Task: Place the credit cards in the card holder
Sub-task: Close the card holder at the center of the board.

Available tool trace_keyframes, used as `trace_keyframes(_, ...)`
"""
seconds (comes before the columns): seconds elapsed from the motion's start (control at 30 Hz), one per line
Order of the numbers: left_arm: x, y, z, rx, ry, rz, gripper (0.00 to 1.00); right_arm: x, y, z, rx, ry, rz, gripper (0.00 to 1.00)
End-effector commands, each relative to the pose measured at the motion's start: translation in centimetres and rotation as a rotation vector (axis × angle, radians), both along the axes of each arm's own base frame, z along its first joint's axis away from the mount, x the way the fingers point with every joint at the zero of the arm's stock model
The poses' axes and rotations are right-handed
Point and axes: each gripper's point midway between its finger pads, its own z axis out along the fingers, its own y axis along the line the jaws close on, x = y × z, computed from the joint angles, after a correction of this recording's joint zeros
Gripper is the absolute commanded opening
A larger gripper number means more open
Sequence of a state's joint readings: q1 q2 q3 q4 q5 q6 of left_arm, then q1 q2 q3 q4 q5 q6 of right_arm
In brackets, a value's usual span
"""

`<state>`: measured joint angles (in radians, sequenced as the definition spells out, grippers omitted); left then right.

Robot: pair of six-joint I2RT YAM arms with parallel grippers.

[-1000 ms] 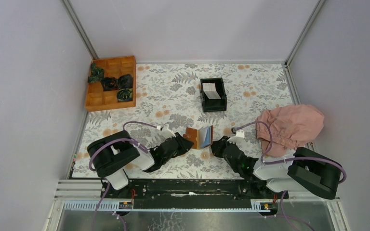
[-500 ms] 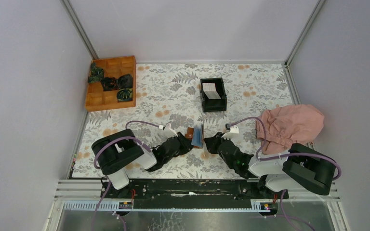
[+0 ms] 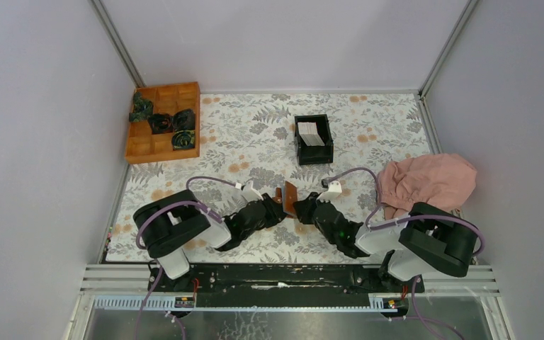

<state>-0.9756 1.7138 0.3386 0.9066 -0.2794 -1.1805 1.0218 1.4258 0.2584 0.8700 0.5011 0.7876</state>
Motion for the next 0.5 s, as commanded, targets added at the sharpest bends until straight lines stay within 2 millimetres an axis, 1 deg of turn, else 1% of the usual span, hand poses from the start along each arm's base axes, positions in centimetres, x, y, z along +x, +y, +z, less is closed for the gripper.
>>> trace_keyframes(0.0,-1.3,1.5,-2.8,0.139,0.069,-0.023,0.32,0.9,1.9,1.8,0.048,-0.044,0.024,0.15)
trace_keyframes(0.13,-1.6,1.9,-3.6,0.181,0.096,-0.025,0.34,0.8,2.9,1.3,0.048,-0.024,0.056,0.15)
trace_keyframes(0.27,-2.0,2.4,-4.2,0.208,0.118,-0.025,0.36,0.6,3.2,0.3,0.042,0.001,0.067,0.15)
trace_keyframes(0.37,-2.4,2.9,-4.6,0.226,0.137,-0.021,0.36,0.6,3.4,-0.9,0.014,0.035,0.070,0.15)
trace_keyframes(0.47,-2.7,3.2,-4.5,0.244,0.152,-0.028,0.39,0.3,3.6,-2.0,-0.013,0.068,0.081,0.15)
